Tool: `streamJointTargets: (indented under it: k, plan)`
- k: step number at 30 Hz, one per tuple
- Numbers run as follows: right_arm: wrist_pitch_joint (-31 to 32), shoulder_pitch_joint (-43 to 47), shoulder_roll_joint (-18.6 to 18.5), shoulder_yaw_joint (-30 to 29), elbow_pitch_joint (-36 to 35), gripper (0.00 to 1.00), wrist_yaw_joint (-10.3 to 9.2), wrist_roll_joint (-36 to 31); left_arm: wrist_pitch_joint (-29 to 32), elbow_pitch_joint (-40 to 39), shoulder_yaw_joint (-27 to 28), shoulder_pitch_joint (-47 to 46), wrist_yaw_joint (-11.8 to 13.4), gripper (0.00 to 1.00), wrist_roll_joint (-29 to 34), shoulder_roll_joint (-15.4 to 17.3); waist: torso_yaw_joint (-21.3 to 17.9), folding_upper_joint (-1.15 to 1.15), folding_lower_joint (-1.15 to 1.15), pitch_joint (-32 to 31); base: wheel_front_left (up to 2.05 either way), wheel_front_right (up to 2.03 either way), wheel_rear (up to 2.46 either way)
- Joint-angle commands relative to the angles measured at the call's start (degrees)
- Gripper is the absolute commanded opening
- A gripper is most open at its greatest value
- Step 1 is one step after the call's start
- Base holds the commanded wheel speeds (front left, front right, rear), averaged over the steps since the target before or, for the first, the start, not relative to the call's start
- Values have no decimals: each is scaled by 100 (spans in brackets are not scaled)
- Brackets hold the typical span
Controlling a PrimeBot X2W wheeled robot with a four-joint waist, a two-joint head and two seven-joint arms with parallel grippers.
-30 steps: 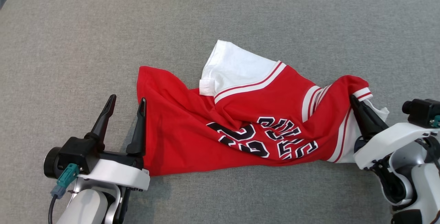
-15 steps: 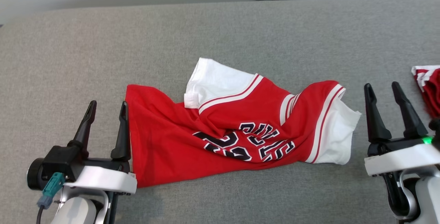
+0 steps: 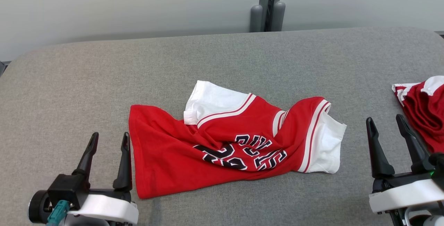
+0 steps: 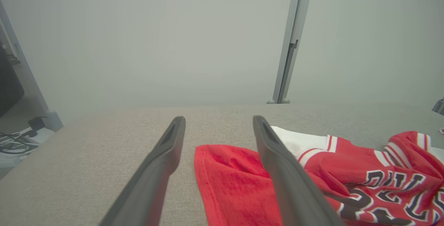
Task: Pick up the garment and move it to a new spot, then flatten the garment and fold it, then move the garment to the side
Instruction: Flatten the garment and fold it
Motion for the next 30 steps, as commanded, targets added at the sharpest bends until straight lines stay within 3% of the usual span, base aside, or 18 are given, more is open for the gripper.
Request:
streamJointTargets:
  k: [1,8,19,29,30]
  plan:
    - [43,66,0,-37,-54,100,0,-39,11,-16,0,77,20,100,-8,29,5,0,0,-19,0,0,0]
    - [231,218,101,-53,-300,100,0,-16,231,-51,-154,21,-50,100,-16,91,-15,0,0,-26,0,0,0]
    - [309,44,98,80,-354,100,0,45,1760,640,-453,70,-607,100,-918,143,-119,0,0,368,0,0,0]
    - [169,-79,119,109,-307,100,0,111,2096,1052,-463,-18,-873,100,-1369,60,-136,0,0,658,0,0,0]
    - [159,-82,121,111,-297,100,0,112,2056,1016,-472,-30,-928,70,-1378,66,-129,0,0,670,0,0,0]
